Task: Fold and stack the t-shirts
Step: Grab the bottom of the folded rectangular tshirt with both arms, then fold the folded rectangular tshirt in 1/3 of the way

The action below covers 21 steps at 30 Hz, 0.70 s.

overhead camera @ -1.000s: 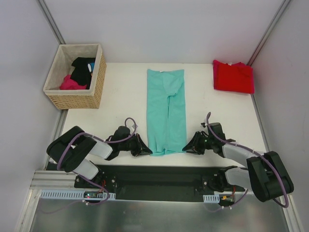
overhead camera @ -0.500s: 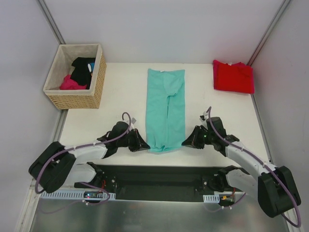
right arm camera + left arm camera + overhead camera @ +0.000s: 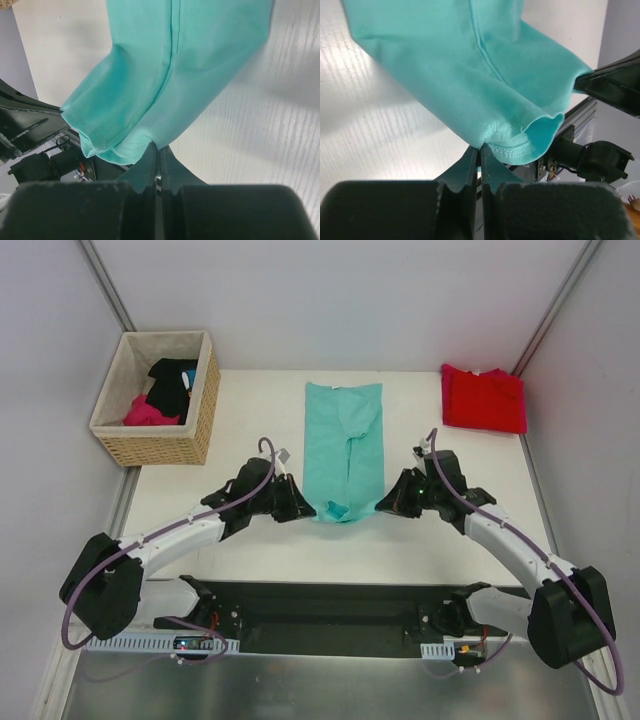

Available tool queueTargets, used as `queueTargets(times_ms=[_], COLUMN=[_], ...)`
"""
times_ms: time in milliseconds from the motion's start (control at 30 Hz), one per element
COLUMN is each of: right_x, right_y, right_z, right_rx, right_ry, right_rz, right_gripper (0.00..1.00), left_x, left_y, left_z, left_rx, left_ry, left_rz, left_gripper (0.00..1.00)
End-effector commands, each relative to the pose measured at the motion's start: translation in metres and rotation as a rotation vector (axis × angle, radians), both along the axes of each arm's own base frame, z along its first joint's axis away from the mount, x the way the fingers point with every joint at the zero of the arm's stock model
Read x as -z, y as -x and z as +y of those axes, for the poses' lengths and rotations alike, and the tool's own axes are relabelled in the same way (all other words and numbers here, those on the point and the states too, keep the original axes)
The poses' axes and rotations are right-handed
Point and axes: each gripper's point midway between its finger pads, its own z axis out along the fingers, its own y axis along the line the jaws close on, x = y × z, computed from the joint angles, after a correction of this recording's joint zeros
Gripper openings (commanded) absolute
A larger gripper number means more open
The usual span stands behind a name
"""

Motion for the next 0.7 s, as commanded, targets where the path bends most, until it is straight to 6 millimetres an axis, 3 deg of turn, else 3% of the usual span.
queueTargets(times_ms=[0, 133, 300, 567, 600, 667], right_x=[-0.017, -0.017, -0.010, 0.003, 0.002, 0.002], right_y=[-0.031, -0.057, -0.079, -0.105, -0.109, -0.114], right_z=[-0.001, -0.003, -0.010, -0.008, -0.007, -0.007], right_rx=[0.035, 0.068, 0.106, 0.121, 0.125, 0.128], right_ry=[0.030, 0.045, 0.059, 0.042, 0.038, 0.030], right_rz=[-0.062, -0.051, -0.025, 0.015, 0.013, 0.013], right_gripper=[0.01, 0.00, 0.00, 0.01, 0.01, 0.01], left_x=[0.001, 0.009, 0.005, -0.017, -0.028, -0.022], left_y=[-0.024, -0.042, -0.071, -0.111, -0.119, -0.126], left_z=[0.008, 0.017, 0.025, 0.007, 0.000, -0.008], left_rx=[-0.040, -0.083, -0.122, -0.088, -0.075, -0.055], left_ry=[-0.055, -0.062, -0.060, -0.014, 0.003, 0.011], left_rz=[-0.027, -0.014, -0.036, -0.062, -0.083, -0.059], left_gripper=[0.00, 0.00, 0.00, 0.00, 0.00, 0.00])
